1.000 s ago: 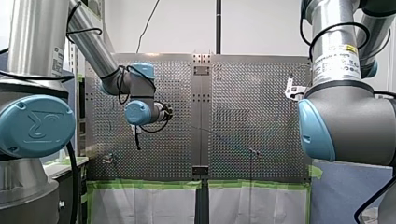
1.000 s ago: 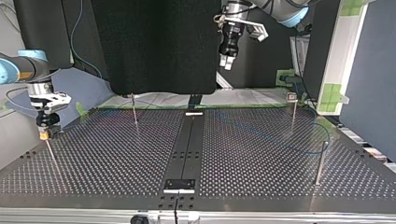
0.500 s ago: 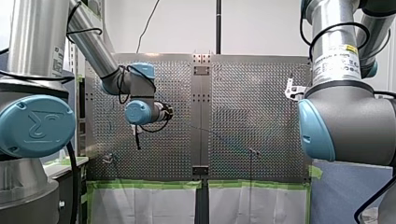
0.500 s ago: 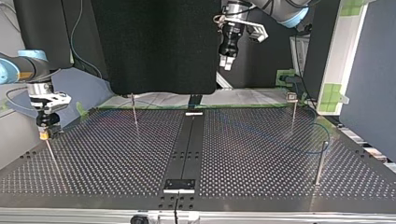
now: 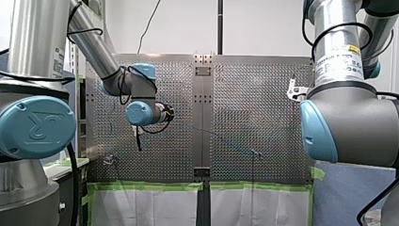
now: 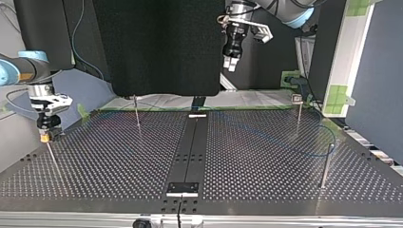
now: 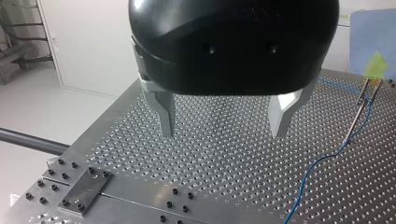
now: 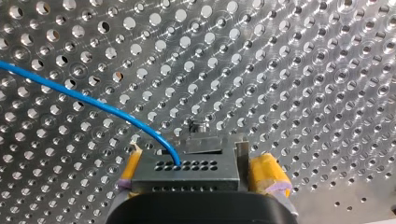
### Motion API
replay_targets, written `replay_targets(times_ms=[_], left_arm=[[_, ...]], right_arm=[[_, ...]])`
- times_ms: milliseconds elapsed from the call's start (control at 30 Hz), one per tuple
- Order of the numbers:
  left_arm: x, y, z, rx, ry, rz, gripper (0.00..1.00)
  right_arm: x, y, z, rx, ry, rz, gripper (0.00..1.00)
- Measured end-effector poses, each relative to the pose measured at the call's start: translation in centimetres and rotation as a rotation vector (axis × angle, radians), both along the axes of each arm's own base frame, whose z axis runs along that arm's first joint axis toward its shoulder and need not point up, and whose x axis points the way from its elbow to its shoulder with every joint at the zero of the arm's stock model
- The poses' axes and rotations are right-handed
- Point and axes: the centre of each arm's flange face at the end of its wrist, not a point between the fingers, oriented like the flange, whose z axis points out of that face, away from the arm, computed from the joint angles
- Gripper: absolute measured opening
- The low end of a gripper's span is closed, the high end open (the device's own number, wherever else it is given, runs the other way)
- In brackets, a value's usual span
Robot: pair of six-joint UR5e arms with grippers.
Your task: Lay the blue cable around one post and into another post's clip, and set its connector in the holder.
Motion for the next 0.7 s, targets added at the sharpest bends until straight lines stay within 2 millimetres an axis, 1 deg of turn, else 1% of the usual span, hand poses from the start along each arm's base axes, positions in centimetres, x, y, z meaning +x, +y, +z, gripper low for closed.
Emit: replay_targets(times_ms=[700], left_arm=[[0.0, 0.0, 0.0, 0.0, 0.0, 0.0, 1.0]], right_arm=[[0.0, 0.0, 0.0, 0.0, 0.0, 0.0, 1.0]])
